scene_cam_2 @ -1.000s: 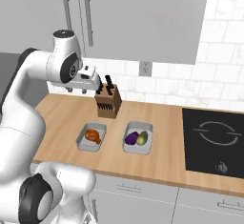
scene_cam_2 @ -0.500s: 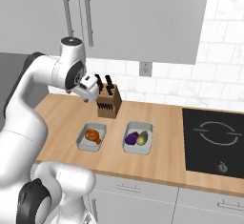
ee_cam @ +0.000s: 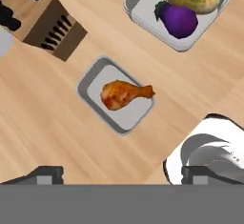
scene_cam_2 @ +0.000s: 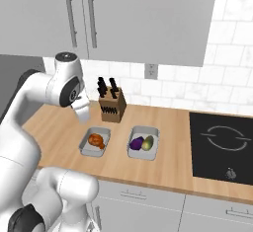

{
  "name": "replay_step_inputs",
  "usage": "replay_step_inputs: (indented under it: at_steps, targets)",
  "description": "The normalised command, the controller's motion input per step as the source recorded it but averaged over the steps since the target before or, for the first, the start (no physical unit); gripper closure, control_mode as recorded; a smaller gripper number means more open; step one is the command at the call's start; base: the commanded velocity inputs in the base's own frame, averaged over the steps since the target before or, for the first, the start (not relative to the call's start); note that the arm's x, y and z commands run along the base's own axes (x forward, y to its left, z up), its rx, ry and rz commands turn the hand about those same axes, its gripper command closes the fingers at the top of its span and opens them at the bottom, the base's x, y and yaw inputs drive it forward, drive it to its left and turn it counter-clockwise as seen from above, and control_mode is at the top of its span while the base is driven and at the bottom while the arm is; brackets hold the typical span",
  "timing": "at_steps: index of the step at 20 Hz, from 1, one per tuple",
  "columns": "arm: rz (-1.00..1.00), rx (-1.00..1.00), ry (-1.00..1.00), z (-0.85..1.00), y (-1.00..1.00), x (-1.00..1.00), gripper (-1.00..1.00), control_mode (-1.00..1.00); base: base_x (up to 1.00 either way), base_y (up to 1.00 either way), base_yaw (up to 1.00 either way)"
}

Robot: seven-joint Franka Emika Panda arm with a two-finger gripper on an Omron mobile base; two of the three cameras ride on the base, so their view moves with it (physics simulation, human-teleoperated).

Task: Take the meat container that has the chicken drumstick and place it on the second highest rack of the freezer. Then take the vegetable container that has the eggplant and cucumber and place it on the highest rack of the freezer.

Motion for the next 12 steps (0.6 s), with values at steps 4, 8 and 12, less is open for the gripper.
replay_step_inputs:
  at_steps: [4,8,12]
  targets:
    - [-0.25,0.34,0.20,-0.27,-0.32,0.11,-1.00,-1.00,0.00,0.00,0.00]
    - [-0.01,0.29,0.25,-0.40,-0.07,0.25,-1.00,-1.00,0.00,0.00,0.00]
    - [0.00,0.13,0.28,-0.49,0.01,-0.01,-1.00,-1.00,0.00,0.00,0.00]
